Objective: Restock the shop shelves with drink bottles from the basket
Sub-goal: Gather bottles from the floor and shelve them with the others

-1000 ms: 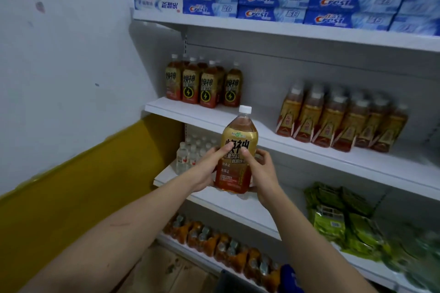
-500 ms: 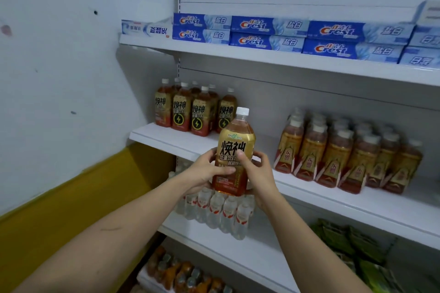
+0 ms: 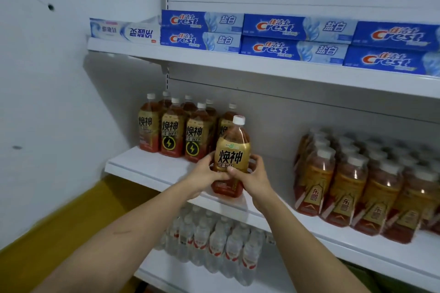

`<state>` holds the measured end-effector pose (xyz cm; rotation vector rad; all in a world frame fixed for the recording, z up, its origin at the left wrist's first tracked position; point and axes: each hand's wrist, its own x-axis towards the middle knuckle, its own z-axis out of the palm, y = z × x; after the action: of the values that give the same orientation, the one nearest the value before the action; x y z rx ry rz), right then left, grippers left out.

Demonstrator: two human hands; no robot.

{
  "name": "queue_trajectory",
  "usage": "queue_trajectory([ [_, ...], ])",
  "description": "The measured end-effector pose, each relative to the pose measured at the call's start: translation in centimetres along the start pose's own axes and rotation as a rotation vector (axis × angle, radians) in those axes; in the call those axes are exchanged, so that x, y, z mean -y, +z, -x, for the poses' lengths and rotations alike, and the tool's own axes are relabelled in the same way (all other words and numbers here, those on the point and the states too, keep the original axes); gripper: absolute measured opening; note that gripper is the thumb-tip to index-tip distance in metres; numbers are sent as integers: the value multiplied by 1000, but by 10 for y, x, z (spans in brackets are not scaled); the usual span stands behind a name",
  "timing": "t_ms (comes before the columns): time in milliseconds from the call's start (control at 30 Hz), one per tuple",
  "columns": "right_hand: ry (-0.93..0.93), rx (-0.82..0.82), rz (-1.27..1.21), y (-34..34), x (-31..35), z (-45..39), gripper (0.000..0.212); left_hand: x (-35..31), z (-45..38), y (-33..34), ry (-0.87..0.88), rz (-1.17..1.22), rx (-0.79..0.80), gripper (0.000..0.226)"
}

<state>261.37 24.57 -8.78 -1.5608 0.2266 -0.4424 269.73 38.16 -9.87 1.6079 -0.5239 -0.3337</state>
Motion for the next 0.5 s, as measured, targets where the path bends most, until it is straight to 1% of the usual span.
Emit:
queue_trajectory([
  [67, 7, -5, -6, 4, -11, -11, 64, 5, -12, -7, -4, -24, 18, 79],
  [200, 3, 3, 4, 13, -25, -38, 68, 21, -35, -16, -23, 8, -2, 72],
  [300, -14, 25, 10, 16, -26, -56, 66, 29, -49, -21, -24, 32, -9, 72],
  [367, -11, 23, 24, 18, -27, -65, 64, 31, -56, -21, 14, 8, -20, 69],
  [433, -4, -6, 28, 20, -29, -76, 60, 31, -61, -18, 66, -69, -103, 68],
  [500, -5, -30, 37, 22, -32, -86, 60, 35, -68, -12, 104, -170, -244, 70],
])
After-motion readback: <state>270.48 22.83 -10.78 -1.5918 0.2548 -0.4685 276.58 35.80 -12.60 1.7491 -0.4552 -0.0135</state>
